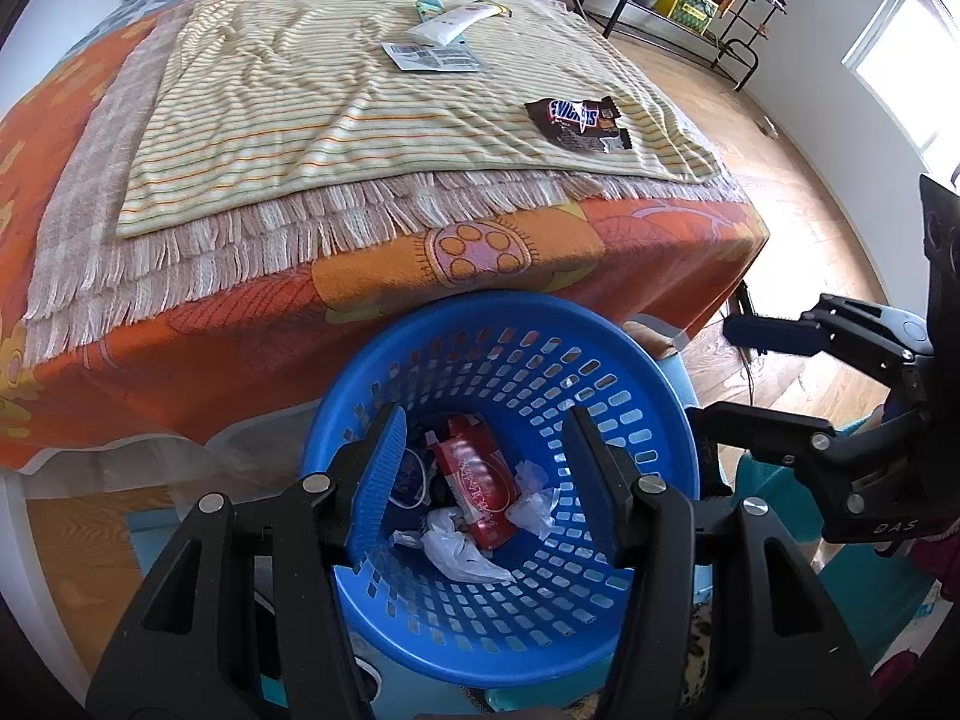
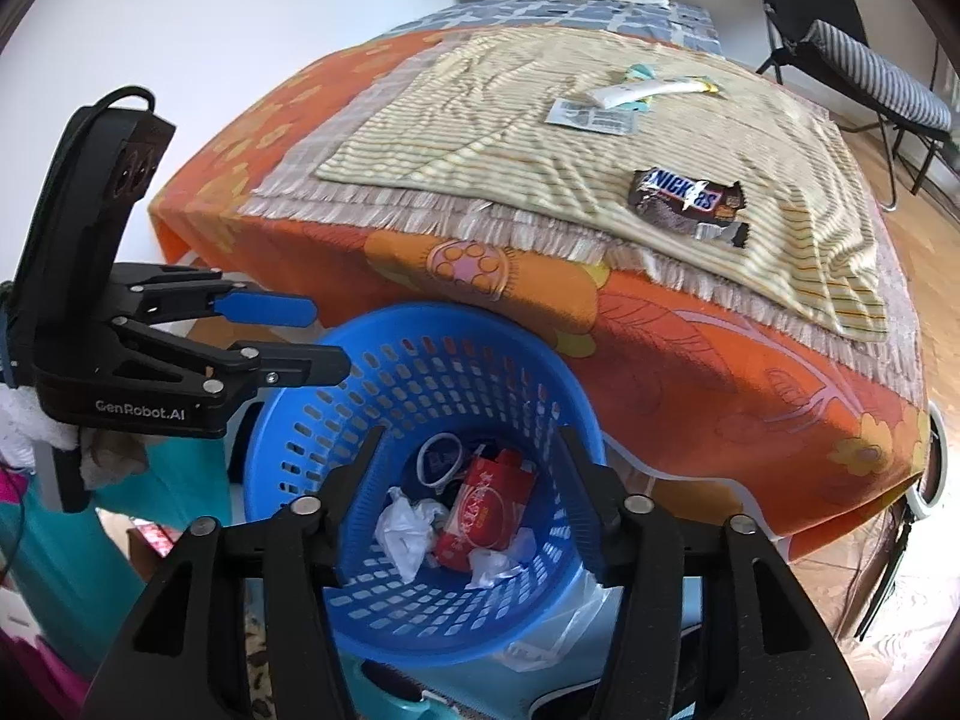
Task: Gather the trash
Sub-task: 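Move the left tool to the white tube while the right tool reaches the Snickers wrapper, then grasp the white tube with the left tool while the right tool grasps the Snickers wrapper, then carry the white tube and Snickers wrapper to the blue basket and release both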
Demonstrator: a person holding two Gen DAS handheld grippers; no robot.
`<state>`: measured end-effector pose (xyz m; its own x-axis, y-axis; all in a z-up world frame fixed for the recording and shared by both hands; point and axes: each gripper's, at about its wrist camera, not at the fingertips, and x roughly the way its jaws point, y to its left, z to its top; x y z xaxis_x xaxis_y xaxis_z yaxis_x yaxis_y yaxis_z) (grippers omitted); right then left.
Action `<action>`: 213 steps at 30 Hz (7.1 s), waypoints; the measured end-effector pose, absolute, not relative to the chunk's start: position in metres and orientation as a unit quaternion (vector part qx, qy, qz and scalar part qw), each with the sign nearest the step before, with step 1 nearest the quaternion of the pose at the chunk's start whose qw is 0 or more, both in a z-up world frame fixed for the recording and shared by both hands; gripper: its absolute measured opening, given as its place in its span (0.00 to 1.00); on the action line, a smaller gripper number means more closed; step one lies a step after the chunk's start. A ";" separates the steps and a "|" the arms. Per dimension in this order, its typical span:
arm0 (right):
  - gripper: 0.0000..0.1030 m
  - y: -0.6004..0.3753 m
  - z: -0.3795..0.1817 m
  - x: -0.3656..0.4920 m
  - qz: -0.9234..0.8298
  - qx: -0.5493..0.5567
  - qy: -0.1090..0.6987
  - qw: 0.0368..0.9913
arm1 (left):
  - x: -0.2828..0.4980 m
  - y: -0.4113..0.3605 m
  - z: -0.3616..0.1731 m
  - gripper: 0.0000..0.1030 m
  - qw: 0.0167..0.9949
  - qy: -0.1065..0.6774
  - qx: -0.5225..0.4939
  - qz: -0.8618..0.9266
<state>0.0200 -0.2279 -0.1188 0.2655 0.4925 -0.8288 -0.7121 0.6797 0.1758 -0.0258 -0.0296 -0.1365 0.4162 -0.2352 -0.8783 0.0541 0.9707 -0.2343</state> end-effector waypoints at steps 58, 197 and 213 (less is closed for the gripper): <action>0.75 -0.241 -0.142 0.250 0.251 0.064 0.537 0.803 | 0.291 -0.023 -0.111 0.54 0.875 0.471 -0.093 -0.062; 0.55 -0.218 -0.164 0.029 0.346 -0.079 0.562 0.747 | -0.073 -0.036 -0.193 0.46 0.807 0.578 -0.105 -0.059; 0.55 -0.215 -0.153 0.029 0.316 -0.112 0.539 0.773 | -0.067 -0.034 -0.185 0.47 0.808 0.574 -0.120 -0.055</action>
